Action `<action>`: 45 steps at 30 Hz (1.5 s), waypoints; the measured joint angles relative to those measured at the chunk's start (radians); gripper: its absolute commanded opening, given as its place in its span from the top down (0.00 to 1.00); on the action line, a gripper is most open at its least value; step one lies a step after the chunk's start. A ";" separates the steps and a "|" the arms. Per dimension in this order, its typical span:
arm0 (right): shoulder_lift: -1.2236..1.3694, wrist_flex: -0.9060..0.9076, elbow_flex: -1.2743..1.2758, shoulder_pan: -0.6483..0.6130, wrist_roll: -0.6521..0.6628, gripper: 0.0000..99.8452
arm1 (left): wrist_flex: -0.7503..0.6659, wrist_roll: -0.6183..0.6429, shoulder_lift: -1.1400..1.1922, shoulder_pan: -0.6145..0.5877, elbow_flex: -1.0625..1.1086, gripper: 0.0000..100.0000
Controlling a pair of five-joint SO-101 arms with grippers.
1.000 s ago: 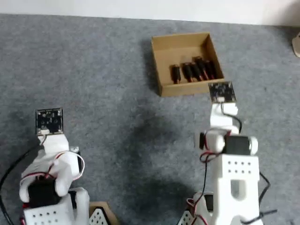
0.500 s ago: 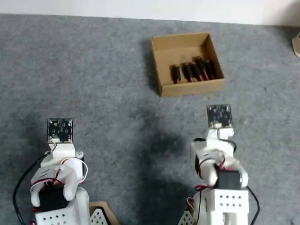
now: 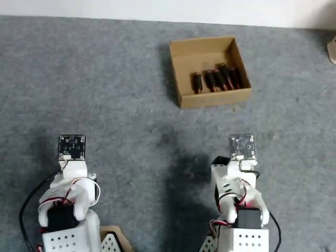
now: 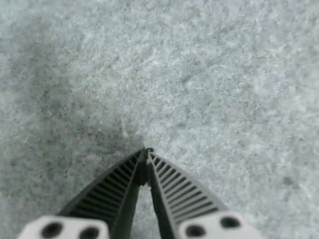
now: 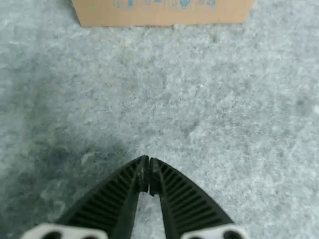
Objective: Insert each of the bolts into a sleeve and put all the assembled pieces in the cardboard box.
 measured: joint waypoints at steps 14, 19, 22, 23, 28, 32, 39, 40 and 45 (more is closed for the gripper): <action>0.000 0.057 0.000 0.000 0.000 1.00 | -0.014 0.000 -0.005 0.000 0.109 0.99; 0.000 0.133 0.000 0.000 0.000 1.00 | -0.014 0.000 -0.005 0.000 0.109 0.99; 0.000 0.167 0.000 0.000 0.000 1.00 | -0.014 0.000 -0.005 0.000 0.109 0.99; 0.000 0.175 0.000 0.000 0.000 1.00 | -0.014 0.000 -0.005 0.000 0.109 0.99; 0.000 0.216 0.000 0.000 0.000 1.00 | -0.014 0.000 -0.005 0.000 0.110 0.99; 0.000 0.239 0.000 0.000 0.000 1.00 | -0.014 0.000 -0.005 0.000 0.110 0.99; 0.000 0.239 0.000 0.000 0.000 1.00 | -0.014 0.000 -0.005 0.000 0.110 0.99; 0.000 0.239 0.000 0.000 0.000 1.00 | -0.014 0.000 -0.005 0.000 0.110 0.99; 0.000 0.239 0.000 0.000 0.000 1.00 | -0.014 0.000 -0.005 0.000 0.110 0.99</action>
